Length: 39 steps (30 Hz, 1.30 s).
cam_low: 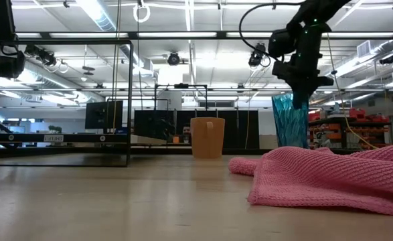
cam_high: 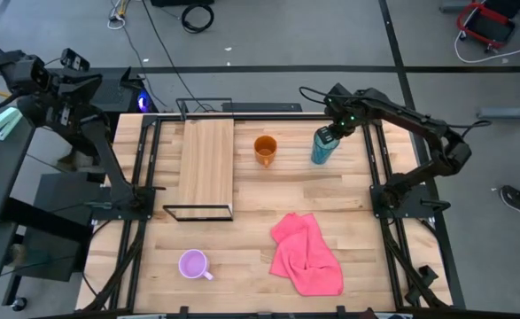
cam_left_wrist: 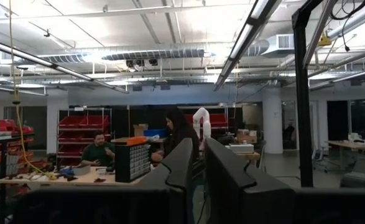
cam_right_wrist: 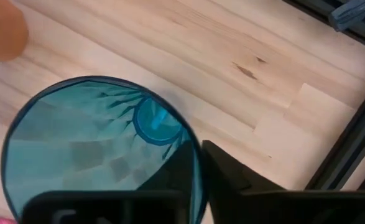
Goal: Stack small to large cups/mugs on shelf
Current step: Put the blue cup on the shelf
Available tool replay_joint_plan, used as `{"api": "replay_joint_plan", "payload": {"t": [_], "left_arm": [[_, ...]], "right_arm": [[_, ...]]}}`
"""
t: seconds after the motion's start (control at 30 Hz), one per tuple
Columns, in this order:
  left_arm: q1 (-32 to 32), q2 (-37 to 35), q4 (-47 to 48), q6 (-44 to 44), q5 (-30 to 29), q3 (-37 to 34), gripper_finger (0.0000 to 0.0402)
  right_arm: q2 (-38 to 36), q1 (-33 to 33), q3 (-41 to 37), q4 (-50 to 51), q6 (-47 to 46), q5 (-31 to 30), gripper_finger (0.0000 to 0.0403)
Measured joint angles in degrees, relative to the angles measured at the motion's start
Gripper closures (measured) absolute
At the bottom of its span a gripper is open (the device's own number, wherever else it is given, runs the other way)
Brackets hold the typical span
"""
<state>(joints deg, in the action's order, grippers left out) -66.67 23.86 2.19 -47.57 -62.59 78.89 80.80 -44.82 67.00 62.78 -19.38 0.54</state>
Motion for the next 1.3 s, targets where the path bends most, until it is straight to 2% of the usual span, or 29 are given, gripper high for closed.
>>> {"api": "replay_joint_plan", "payload": {"t": [0.07, 0.23, 0.37, 0.5, 0.63, 0.93, 1.1, 1.3], "left_arm": [[0.00, 0.00, 0.17, -0.13, -0.34, 0.00, 0.0355], [0.00, 0.00, 0.79, -1.05, -3.45, 0.00, 0.0353], [0.01, 0.00, 1.12, -0.99, -7.84, 0.00, 0.0349], [0.00, 0.00, 2.61, 0.55, -14.14, 0.00, 0.0352], [-0.03, 0.00, 5.60, 4.26, -18.99, 0.00, 0.0357], [-0.11, 0.00, 11.40, 10.50, -19.32, 0.00, 0.0352], [-0.11, 0.00, 11.61, 11.01, -19.31, 0.00, 0.0349], [-0.11, 0.00, 11.65, 11.42, -19.30, 0.00, 0.0349]], "right_arm": [[-0.13, 0.00, 0.00, -0.23, 0.02, 0.04, 0.0391], [-0.22, 0.00, -0.02, -0.61, 0.02, 0.02, 0.0388], [-0.29, 0.50, 0.56, -0.63, 1.21, 0.20, 0.0395], [-0.35, 2.52, 4.35, -0.80, 1.70, 0.48, 0.0396], [-0.35, 4.38, 10.52, -0.71, 1.86, 0.50, 0.0396], [0.92, 6.70, 28.21, -1.51, -0.39, 0.12, 0.0396], [6.29, 8.68, 38.22, -1.09, -0.20, 0.35, 0.0396], [16.72, 12.05, 50.82, 1.89, 1.50, 1.44, 0.0396]]}}
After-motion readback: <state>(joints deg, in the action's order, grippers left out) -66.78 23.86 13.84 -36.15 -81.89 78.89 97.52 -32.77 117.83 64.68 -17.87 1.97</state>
